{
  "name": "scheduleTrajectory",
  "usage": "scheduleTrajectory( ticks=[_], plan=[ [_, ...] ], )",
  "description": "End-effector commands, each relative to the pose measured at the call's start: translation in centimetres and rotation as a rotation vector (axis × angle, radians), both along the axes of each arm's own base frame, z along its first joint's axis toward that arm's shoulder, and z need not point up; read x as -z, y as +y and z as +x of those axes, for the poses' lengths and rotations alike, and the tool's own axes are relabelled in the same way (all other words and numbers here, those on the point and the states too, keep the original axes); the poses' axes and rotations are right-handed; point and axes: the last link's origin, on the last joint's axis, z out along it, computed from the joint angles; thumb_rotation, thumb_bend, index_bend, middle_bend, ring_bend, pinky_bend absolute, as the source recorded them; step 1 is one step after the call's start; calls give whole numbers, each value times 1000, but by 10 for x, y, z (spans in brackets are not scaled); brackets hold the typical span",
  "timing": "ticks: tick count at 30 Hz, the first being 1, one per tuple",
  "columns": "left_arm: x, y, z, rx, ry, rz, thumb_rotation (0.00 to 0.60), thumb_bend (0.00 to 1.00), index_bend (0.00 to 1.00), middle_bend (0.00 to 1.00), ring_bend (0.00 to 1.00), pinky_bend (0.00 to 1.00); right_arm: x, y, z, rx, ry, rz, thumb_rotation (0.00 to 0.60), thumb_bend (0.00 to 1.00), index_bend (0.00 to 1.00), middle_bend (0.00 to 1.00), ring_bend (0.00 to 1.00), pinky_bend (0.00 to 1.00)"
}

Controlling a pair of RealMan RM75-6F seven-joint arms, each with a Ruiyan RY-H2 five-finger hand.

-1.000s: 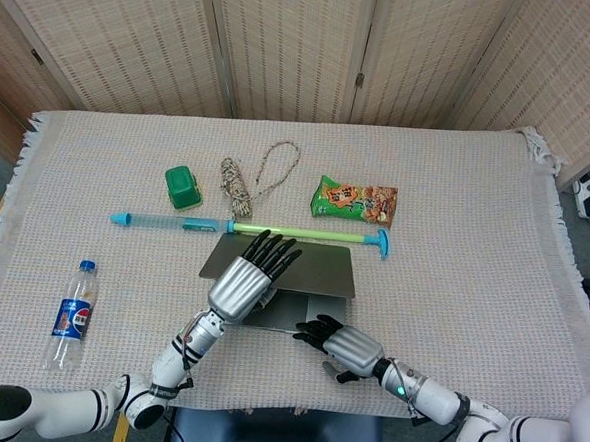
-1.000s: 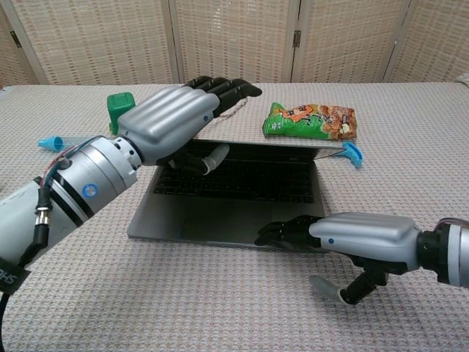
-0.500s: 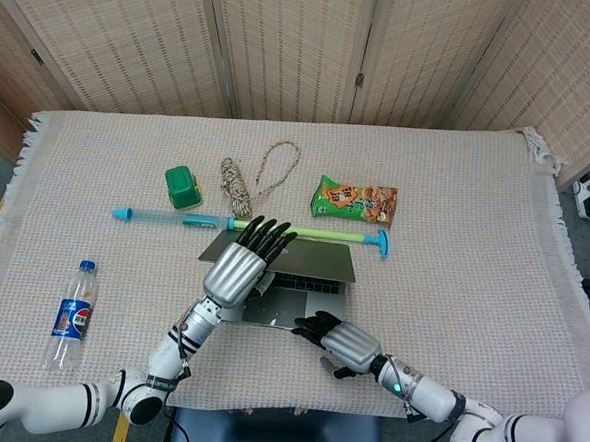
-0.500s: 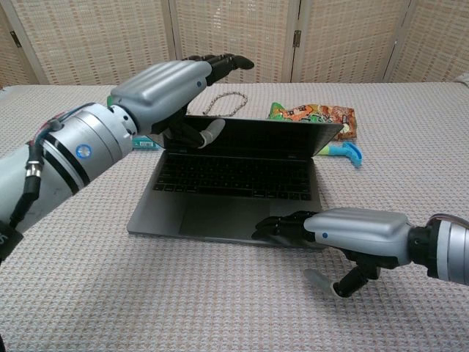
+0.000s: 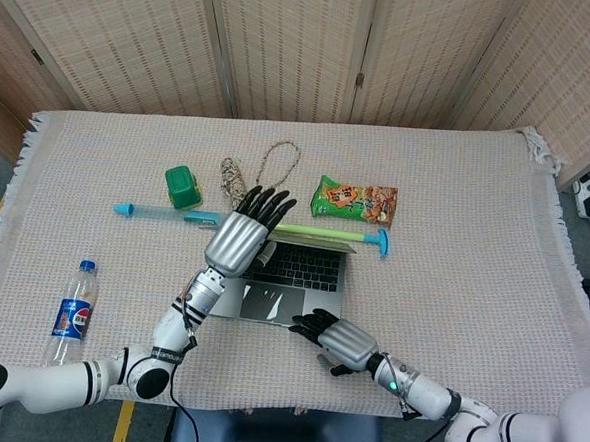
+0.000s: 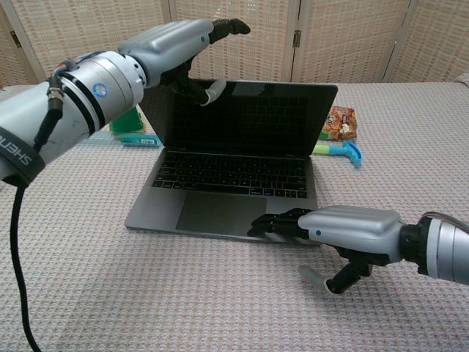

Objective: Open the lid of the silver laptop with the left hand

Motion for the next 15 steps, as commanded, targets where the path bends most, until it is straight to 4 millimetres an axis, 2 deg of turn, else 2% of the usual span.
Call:
scheduleTrajectory(
  ticks=[1, 15],
  plan=[
    [-6, 13, 3, -25, 8, 3, 600, 582, 68, 90, 0, 0, 0, -1, 0, 2, 0, -3, 600, 675, 0, 0, 43, 0],
    [-21, 58, 8, -139, 30, 37, 600, 561, 21, 31, 0, 0, 3, -5, 5, 10, -5, -19, 600, 687, 0, 0, 44, 0]
  ],
)
